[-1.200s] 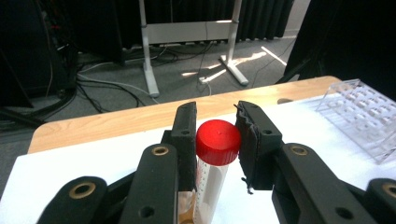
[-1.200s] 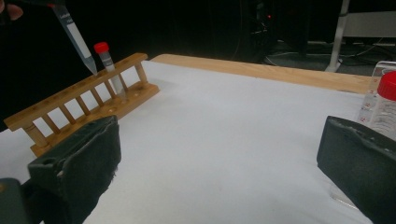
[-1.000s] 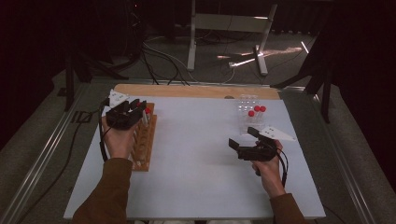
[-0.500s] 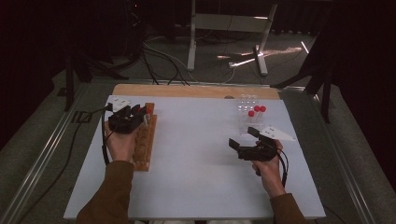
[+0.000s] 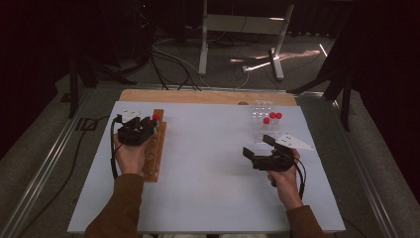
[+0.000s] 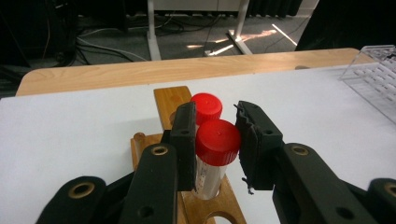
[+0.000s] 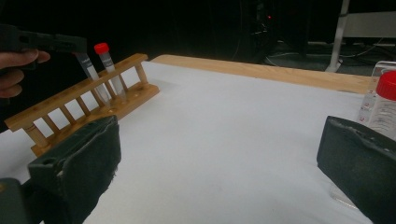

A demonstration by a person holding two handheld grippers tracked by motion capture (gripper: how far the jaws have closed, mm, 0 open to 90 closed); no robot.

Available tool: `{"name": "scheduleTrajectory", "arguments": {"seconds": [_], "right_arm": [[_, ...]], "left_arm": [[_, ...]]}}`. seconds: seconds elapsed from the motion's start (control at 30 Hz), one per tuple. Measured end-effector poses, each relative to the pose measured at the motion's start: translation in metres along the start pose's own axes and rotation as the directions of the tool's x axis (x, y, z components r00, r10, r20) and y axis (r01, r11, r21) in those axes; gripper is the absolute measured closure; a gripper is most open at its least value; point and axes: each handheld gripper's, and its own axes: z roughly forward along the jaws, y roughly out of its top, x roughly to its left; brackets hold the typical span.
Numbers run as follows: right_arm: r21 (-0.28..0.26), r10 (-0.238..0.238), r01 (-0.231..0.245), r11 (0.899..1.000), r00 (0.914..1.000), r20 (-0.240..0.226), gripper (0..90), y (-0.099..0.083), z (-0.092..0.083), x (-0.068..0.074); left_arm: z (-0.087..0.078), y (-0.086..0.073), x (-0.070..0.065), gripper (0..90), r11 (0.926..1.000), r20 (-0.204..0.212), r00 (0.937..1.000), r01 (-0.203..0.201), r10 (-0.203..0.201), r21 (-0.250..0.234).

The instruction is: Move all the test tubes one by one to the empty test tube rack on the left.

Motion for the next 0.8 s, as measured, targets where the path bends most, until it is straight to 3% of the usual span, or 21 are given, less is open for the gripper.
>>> {"name": "scheduleTrajectory", "arguments": {"seconds": [0.5, 0.63, 0.8], "right_arm": [[-0.006, -0.001, 0.001, 1.0, 1.0, -0.001, 0.0, 0.0, -0.001, 0.0], [-0.008, 0.001, -0.001, 1.0, 1.0, 0.0, 0.0, 0.0, -0.001, 0.0], [-0.01, 0.005, -0.005, 1.0, 1.0, 0.005, 0.0, 0.001, -0.002, -0.002]], "left_arm": [[0.005, -0.008, 0.001, 68.8, 0.9998, 0.009, 1.0, -0.004, 0.004, 0.018], [0.002, -0.009, 0.003, 56.3, 0.9999, 0.017, 0.9998, 0.01, -0.01, 0.002], [-0.01, -0.01, 0.003, 28.5, 0.9986, 0.021, 0.9991, 0.038, -0.038, -0.035]]}}
